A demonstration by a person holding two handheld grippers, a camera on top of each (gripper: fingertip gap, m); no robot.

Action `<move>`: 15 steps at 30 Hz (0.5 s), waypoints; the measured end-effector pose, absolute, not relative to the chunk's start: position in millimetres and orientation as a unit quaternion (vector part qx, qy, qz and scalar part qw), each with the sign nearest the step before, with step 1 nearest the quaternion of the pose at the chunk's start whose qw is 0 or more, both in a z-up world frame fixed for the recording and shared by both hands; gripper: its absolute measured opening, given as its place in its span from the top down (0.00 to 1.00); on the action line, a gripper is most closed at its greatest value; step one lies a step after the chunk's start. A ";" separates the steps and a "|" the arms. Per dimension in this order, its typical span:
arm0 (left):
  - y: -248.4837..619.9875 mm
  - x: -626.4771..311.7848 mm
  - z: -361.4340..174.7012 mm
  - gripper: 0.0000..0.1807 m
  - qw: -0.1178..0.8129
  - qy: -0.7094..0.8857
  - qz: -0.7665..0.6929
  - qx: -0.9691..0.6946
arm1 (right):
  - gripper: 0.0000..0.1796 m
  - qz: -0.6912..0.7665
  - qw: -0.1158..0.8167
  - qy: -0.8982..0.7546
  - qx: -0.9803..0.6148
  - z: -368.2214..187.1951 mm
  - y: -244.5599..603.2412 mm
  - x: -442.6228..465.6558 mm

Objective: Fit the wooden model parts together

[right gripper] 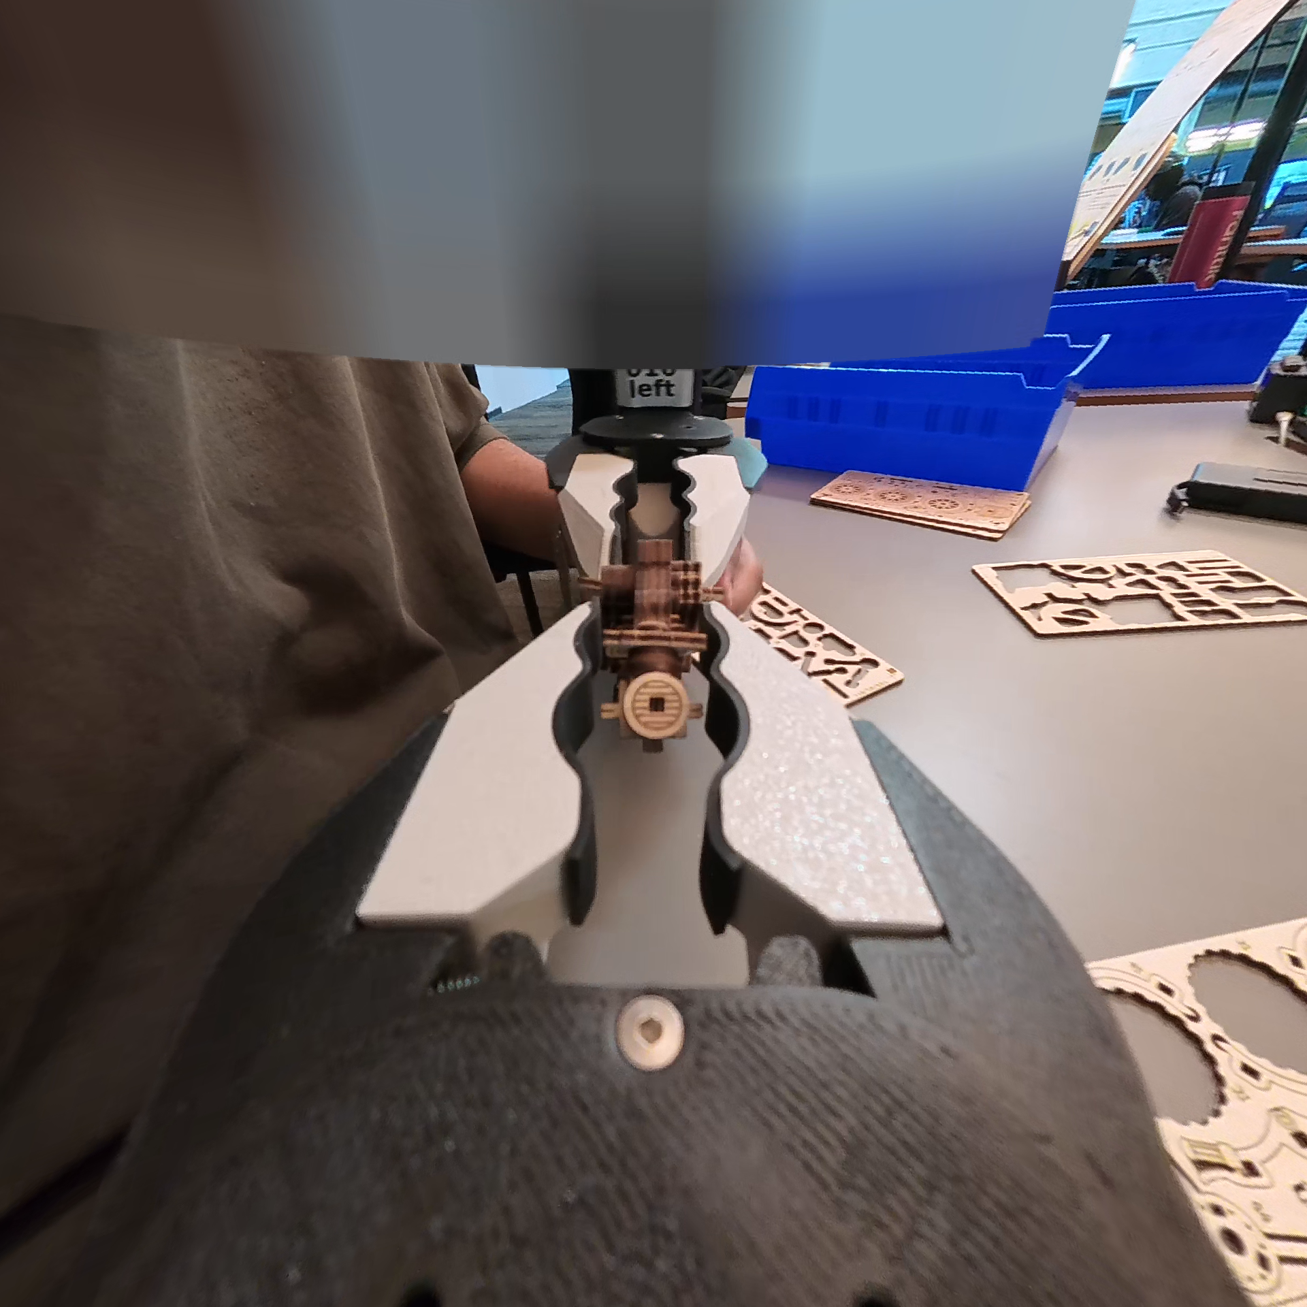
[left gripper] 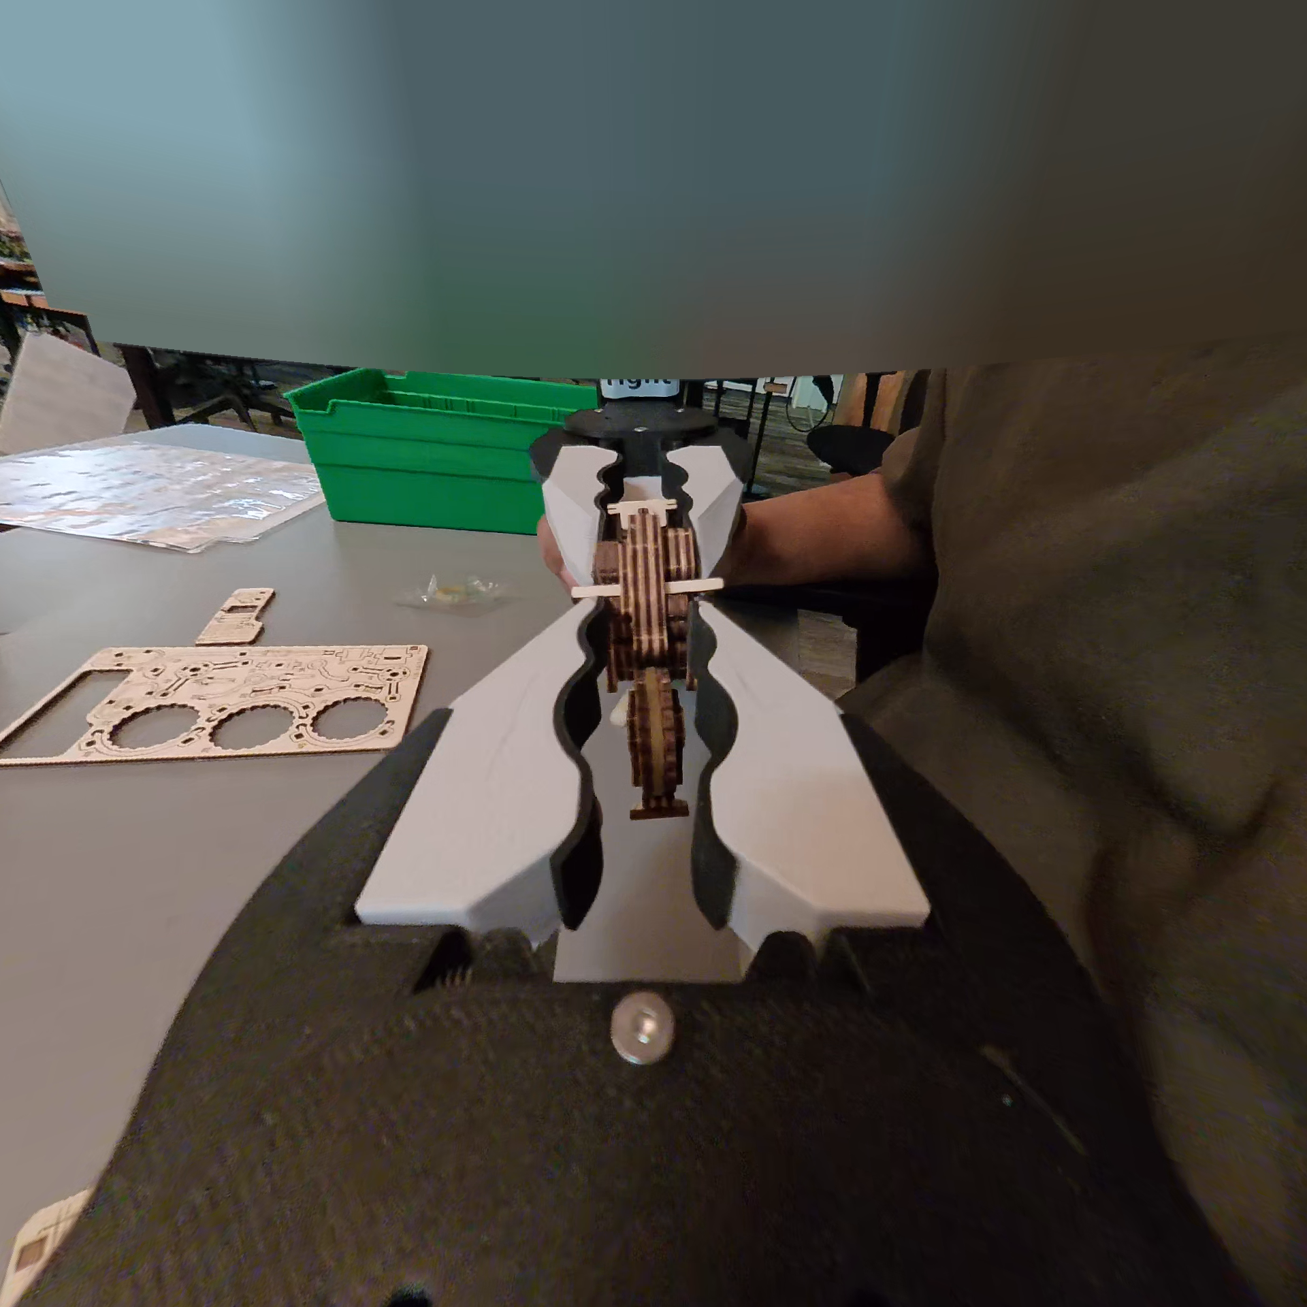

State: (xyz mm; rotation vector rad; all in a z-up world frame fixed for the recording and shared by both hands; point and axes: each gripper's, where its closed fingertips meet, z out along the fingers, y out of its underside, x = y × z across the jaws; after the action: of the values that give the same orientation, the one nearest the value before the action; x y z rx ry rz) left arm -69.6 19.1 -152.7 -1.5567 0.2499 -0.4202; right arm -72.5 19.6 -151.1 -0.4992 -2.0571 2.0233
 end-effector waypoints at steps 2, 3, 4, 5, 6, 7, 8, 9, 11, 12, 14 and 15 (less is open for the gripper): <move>19.5 -70.6 -151.8 0.90 0.684 0.107 -0.193 -0.696 | 0.86 0.690 0.103 -0.696 -0.170 -150.2 19.5 -72.2; 19.9 -70.7 -151.4 0.90 0.684 0.105 -0.193 -0.696 | 0.86 0.691 0.102 -0.695 -0.170 -149.8 19.7 -72.3; 20.2 -70.8 -151.0 0.90 0.684 0.103 -0.193 -0.696 | 0.86 0.692 0.102 -0.694 -0.170 -149.4 20.0 -72.4; 20.6 -71.1 -150.6 0.90 0.685 0.101 -0.193 -0.695 | 0.86 0.693 0.102 -0.693 -0.171 -148.9 20.4 -72.4; 20.8 -71.3 -149.8 0.90 0.686 0.098 -0.194 -0.694 | 0.86 0.695 0.101 -0.691 -0.171 -148.5 20.6 -72.6; 20.9 -71.2 -149.3 0.90 0.687 0.097 -0.195 -0.694 | 0.86 0.696 0.101 -0.690 -0.172 -148.0 20.8 -72.6; 21.0 -71.2 -149.2 0.90 0.686 0.097 -0.197 -0.694 | 0.86 0.697 0.101 -0.689 -0.172 -147.6 20.9 -72.6; 21.2 -71.4 -149.6 0.90 0.685 0.096 -0.198 -0.694 | 0.86 0.696 0.102 -0.689 -0.172 -147.8 21.0 -72.8; 21.6 -71.2 -150.4 0.90 0.683 0.093 -0.203 -0.696 | 0.86 0.694 0.104 -0.691 -0.173 -148.5 21.6 -73.5; 21.6 -70.5 -150.3 0.90 0.683 0.094 -0.204 -0.695 | 0.86 0.694 0.105 -0.690 -0.174 -148.4 22.0 -73.8; 21.0 -69.5 -151.0 0.90 0.685 0.098 -0.200 -0.693 | 0.86 0.694 0.104 -0.691 -0.173 -148.4 22.0 -73.6; 20.5 -69.1 -151.4 0.90 0.687 0.102 -0.196 -0.692 | 0.86 0.693 0.104 -0.692 -0.172 -148.7 21.4 -73.2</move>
State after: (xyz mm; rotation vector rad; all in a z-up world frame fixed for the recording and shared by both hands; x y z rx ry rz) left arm -69.1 20.5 -151.4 -1.5505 0.2285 -0.4395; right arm -73.2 21.4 -148.7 -0.5065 -2.0410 2.0454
